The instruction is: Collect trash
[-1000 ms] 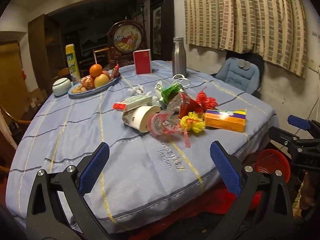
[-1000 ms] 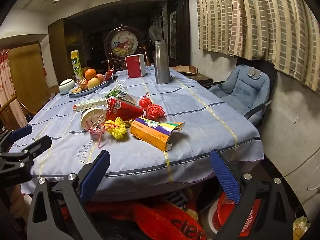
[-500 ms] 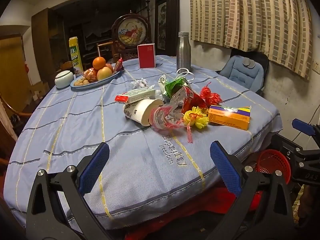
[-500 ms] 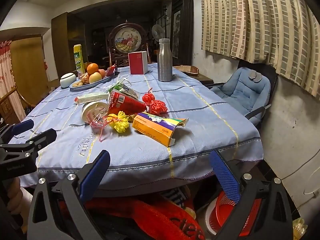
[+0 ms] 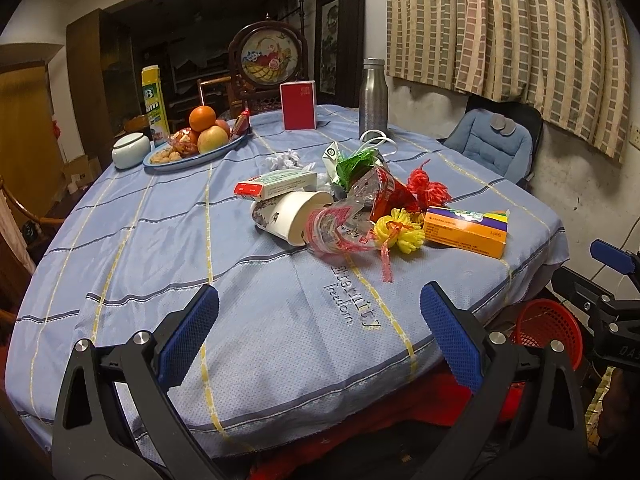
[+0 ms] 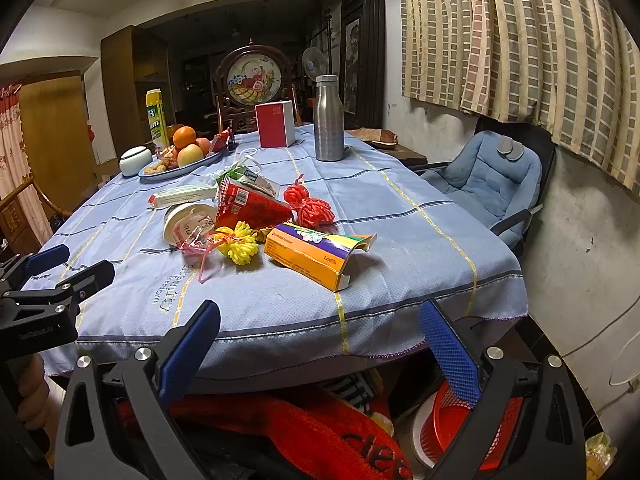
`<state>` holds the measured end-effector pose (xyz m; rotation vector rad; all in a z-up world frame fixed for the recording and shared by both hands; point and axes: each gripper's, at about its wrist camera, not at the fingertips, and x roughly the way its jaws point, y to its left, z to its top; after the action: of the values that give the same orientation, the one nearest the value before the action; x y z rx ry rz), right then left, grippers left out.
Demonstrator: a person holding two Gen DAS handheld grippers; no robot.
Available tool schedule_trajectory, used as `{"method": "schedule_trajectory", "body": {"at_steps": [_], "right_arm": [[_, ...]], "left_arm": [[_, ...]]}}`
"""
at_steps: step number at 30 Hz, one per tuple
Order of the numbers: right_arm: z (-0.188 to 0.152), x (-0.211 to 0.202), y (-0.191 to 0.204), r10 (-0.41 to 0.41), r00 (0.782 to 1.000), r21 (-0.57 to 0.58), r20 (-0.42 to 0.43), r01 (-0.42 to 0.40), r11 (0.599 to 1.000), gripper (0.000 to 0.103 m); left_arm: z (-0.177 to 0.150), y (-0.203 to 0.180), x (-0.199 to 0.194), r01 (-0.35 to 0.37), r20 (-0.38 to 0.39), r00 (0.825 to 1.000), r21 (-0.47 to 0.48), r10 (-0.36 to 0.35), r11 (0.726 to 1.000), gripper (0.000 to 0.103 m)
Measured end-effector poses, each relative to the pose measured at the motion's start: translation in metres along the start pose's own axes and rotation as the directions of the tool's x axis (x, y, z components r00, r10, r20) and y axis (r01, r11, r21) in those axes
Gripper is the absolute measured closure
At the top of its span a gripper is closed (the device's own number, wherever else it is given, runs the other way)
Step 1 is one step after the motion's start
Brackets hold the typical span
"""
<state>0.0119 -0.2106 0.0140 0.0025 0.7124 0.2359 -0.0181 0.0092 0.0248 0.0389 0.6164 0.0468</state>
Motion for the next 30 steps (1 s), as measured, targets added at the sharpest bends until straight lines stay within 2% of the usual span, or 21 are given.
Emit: {"method": "schedule_trajectory", "body": {"at_steps": [30], "right_arm": [[-0.002, 0.004, -0.003, 0.012, 1.000, 0.016, -0.014, -0.012, 1.000, 0.006]], "left_arm": [[-0.003, -0.002, 0.010, -0.001, -0.021, 1.000, 0.001, 0.001, 1.000, 0.007]]}}
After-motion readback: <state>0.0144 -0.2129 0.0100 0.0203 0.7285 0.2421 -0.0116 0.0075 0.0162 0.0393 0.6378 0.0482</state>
